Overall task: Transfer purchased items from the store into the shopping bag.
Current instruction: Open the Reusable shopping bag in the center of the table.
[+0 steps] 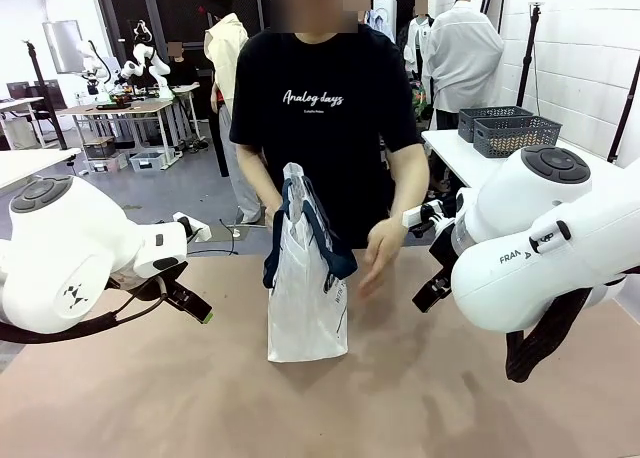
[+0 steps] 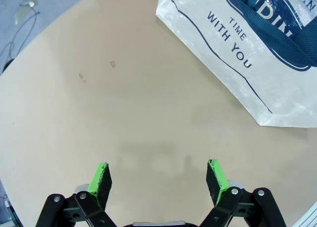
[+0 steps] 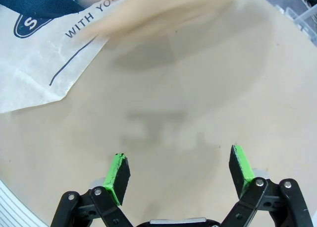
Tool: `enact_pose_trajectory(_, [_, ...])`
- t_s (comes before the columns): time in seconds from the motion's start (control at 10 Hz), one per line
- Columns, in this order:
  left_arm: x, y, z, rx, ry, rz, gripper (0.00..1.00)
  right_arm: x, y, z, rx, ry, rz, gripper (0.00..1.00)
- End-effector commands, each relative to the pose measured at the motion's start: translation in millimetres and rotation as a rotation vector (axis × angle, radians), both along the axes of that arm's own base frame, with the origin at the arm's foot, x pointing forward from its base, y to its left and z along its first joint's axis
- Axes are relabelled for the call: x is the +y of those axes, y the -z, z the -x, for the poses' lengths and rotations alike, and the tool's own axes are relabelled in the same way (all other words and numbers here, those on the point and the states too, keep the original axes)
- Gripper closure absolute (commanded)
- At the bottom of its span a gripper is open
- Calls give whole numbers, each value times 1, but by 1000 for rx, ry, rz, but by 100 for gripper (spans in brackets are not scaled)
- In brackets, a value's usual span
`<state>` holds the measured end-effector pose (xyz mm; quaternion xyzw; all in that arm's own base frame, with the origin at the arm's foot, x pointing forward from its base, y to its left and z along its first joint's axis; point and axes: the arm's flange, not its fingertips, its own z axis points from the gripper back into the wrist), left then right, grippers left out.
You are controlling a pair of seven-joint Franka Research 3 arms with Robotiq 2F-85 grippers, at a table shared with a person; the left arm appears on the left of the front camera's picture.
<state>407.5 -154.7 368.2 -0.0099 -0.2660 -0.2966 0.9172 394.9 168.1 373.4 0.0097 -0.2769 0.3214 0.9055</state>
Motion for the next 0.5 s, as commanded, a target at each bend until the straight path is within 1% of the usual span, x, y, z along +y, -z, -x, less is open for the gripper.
enact_pose_trajectory(0.0, [2, 0, 0, 1, -3, 2, 0, 0, 0, 0, 0, 0, -1, 0])
enact_pose_trajectory(0.3, [0, 0, 0, 0, 0, 0, 0, 0, 0, 0, 0, 0, 0, 0])
enact_pose_trajectory(0.4, [1, -13, 6, 29, 49, 31, 0, 6, -10, 2, 42, -17, -19, 0])
